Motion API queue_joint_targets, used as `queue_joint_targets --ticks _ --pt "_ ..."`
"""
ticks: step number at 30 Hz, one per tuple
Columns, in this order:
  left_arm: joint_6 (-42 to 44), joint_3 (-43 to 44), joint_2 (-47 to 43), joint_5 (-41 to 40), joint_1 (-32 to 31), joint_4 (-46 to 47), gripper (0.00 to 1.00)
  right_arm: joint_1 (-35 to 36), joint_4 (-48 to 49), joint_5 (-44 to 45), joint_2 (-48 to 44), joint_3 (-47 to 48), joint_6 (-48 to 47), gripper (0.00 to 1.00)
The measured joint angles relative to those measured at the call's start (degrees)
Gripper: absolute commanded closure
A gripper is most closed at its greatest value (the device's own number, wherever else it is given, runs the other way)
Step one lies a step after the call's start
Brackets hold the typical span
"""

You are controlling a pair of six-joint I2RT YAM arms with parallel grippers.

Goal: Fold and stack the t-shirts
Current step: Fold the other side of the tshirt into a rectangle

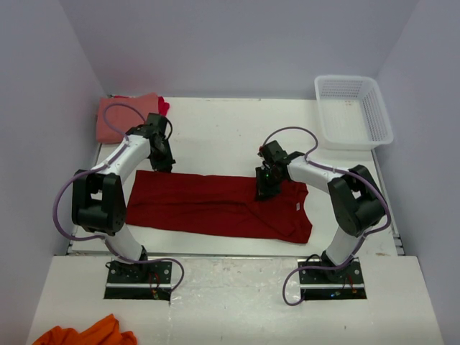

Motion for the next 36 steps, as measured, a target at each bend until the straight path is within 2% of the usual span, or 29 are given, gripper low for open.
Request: queue_joint_targets --ticks 3,5,9,12,14,18,20,23,24,27,33,36 --pt "0.04 -0.24 -0.04 0.22 0.0 -0.02 1.0 0.0 -0.55 0.37 -0.02 0.48 -0.02 0.78" --pt "0.15 -0.35 -0.04 0.33 0.0 -0.02 1.0 0.02 -1.16 0.48 -0.02 1.11 -0.09 0.83" --pt "0.24 -0.44 -0.04 0.42 0.0 0.0 1.0 0.04 -1.9 1.09 -0.02 2.36 -0.09 0.83" --pt "0.55 -0.55 -0.07 0.44 0.0 0.11 1.0 0.11 -2.45 1.49 -0.09 2.73 -0.11 0.88" --pt "0.59 -0.57 -0.07 0.46 0.0 0.15 1.0 0.17 -2.78 1.51 -0.22 2.91 -0.2 0.94" --pt "0.63 -1.09 -0.11 0.48 0.0 0.63 1.0 0.42 -3.13 1.55 -0.44 2.95 -0.17 0.94" --pt "0.63 -1.73 -0.13 0.57 0.0 0.79 1.0 0.98 -3.45 1.84 -0.76 2.95 -0.17 0.93" --pt "0.63 -2.8 -0.13 0.63 0.0 1.03 1.0 3.08 -4.17 2.67 -1.9 2.95 0.0 0.85" --pt "0.63 -3.1 -0.13 0.66 0.0 1.07 1.0 4.37 -4.5 3.17 -2.67 2.91 0.22 0.74" --pt "0.68 -3.54 -0.13 0.68 0.0 1.14 1.0 10.14 -5.18 4.26 -6.6 2.03 1.86 0.59" --pt "1.03 -3.54 -0.13 0.68 0.0 1.46 1.0 27.56 -3.43 2.89 -20.0 -5.95 10.23 0.57" --pt "1.03 -3.54 -0.13 0.74 0.0 1.66 1.0 31.56 -5.46 3.76 -25.07 -7.98 13.14 0.54"
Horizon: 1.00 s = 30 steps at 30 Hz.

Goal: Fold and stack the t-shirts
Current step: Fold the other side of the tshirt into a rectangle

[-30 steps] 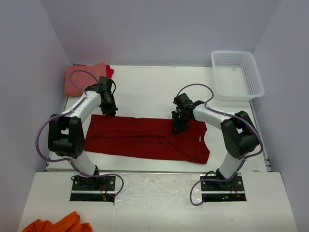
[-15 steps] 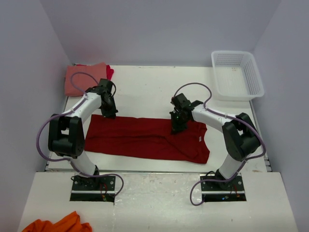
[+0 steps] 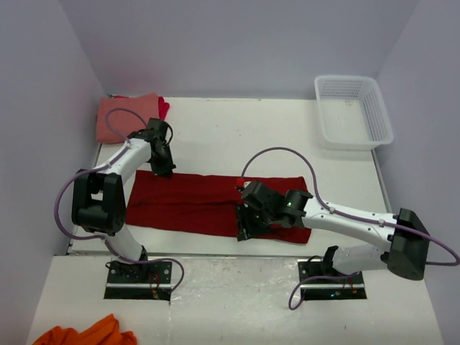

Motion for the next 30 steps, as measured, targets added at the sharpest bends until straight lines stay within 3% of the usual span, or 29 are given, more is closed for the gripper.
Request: queue_joint_targets --ticks 5,7,8,9,10,12,13,14,17,30 --pt "-0.04 -0.09 0.02 1.25 -0.02 0.35 1.0 -2.43 -4.11 6.62 -2.95 0.04 1.27 0.53" --pt "-0.04 -0.31 0.02 1.88 -0.02 0.9 1.0 -4.76 -4.83 8.66 -1.25 0.37 0.55 0.66" --pt "-0.04 -0.44 0.02 2.19 -0.02 1.01 1.0 -6.01 -5.05 9.55 0.28 0.87 -0.28 0.75" --pt "-0.04 -0.55 0.02 2.45 -0.04 1.05 1.0 -7.48 -5.27 10.38 2.49 1.77 -1.01 0.93" --pt "-0.02 -0.72 0.02 2.47 -0.04 1.03 1.0 -8.74 -5.18 11.45 4.83 2.64 -2.29 0.99" --pt "0.0 -0.76 0.02 2.43 -0.04 0.85 1.0 -11.3 -4.96 12.76 8.81 4.31 -3.69 0.92" --pt "0.02 -0.76 0.02 2.34 -0.04 0.87 1.0 -12.39 -4.57 13.0 10.34 4.83 -4.66 0.84" --pt "0.04 -0.76 0.02 2.23 -0.04 0.79 1.0 -13.49 -4.15 13.16 11.5 5.18 -5.66 0.66" --pt "0.48 -0.76 -0.02 1.62 -0.04 0.72 1.0 -14.93 -3.63 13.38 12.5 5.33 -7.89 0.53" --pt "0.59 -0.76 -0.2 1.75 -0.04 0.81 1.0 -14.84 -0.74 10.4 11.91 5.01 -9.44 0.5"
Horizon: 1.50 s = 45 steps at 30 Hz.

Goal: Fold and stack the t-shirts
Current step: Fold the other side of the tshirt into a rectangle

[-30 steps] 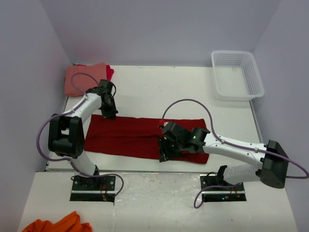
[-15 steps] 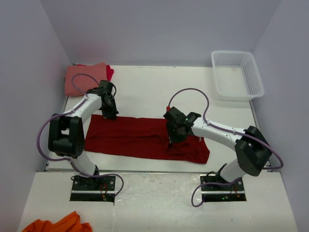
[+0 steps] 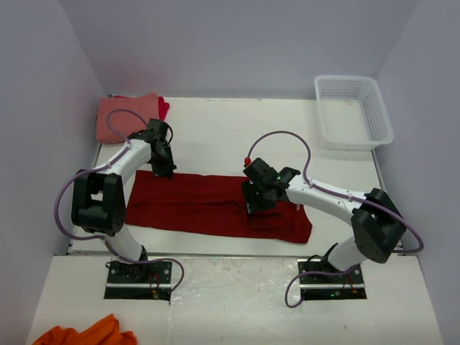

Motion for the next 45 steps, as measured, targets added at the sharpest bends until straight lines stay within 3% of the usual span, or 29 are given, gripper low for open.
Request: queue_joint_targets --ticks 21,24,34,41,44,45 --pt "0.02 0.0 -0.02 0.28 0.0 -0.02 1.0 0.0 4.39 -5.38 0.24 -1.66 -0.57 0.61" --pt "0.04 0.0 -0.02 0.28 0.0 -0.02 1.0 0.0 4.68 -5.49 0.52 -2.6 -0.57 0.65" --pt "0.07 0.0 -0.02 0.31 0.0 -0.07 1.0 0.28 5.14 -5.92 1.27 -2.99 -0.59 0.93" --pt "0.09 0.0 -0.02 0.48 0.0 -0.07 1.0 6.93 4.15 -7.06 2.67 0.09 -1.2 0.9" --pt "0.09 0.0 -0.02 0.48 0.0 -0.07 1.0 11.26 4.59 -8.52 3.15 0.9 -0.96 0.62" --pt "0.11 0.0 -0.02 0.48 0.0 -0.07 1.0 12.48 4.59 -8.61 3.15 0.9 -0.63 0.57"
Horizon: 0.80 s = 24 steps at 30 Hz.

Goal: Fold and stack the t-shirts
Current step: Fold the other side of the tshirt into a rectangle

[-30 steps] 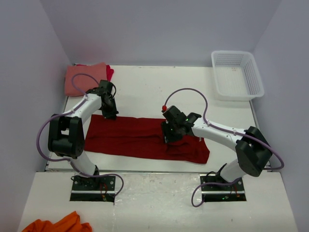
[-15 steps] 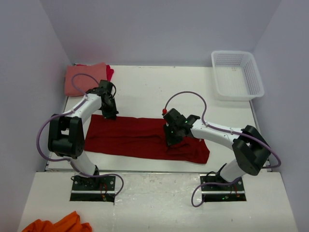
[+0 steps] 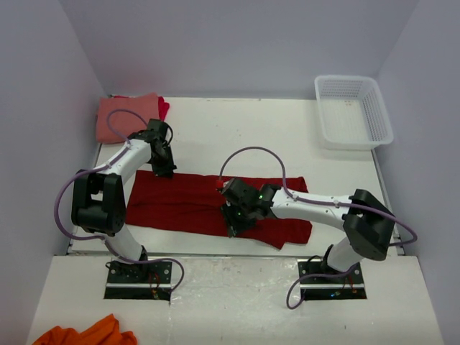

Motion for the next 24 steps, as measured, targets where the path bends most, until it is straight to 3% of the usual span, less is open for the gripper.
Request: queue_joint_targets --ticks 2,3,4,7,10,11,13,14,20,24 --pt "0.0 0.0 0.0 0.02 0.0 0.0 1.0 2.12 0.15 -0.15 -0.02 -0.13 0.76 0.43" --pt "0.0 0.0 0.0 0.0 0.0 0.02 1.0 2.6 0.42 0.04 -0.33 -0.42 1.44 0.26" --pt "0.02 0.0 0.0 0.0 0.0 0.02 1.0 2.78 1.07 0.48 -1.05 -1.36 2.4 0.2" --pt "0.26 0.0 0.0 0.0 0.0 0.04 1.0 2.45 1.14 3.06 -5.49 -5.18 4.04 0.15" --pt "0.26 0.0 0.0 -0.04 -0.02 0.07 1.0 1.51 -0.57 6.58 -8.63 -6.45 4.9 0.18" --pt "0.26 0.0 0.0 -0.04 -0.04 0.07 1.0 1.07 -1.11 8.13 -8.98 -6.38 5.11 0.21" --pt "0.28 0.0 0.02 -0.09 -0.07 0.07 1.0 -0.39 -2.54 10.64 -9.03 -6.25 5.49 0.57" --pt "0.33 0.0 0.02 -0.13 -0.09 0.07 1.0 -1.36 -3.23 11.41 -9.03 -6.25 5.35 1.0" --pt "0.76 -0.02 0.37 -1.99 -0.11 0.13 1.0 -12.55 -4.94 12.52 -10.1 -5.92 5.35 1.0" --pt "0.92 -0.02 2.14 -2.67 -0.11 0.2 1.0 -15.85 -5.16 12.22 -8.39 -3.43 2.97 1.0"
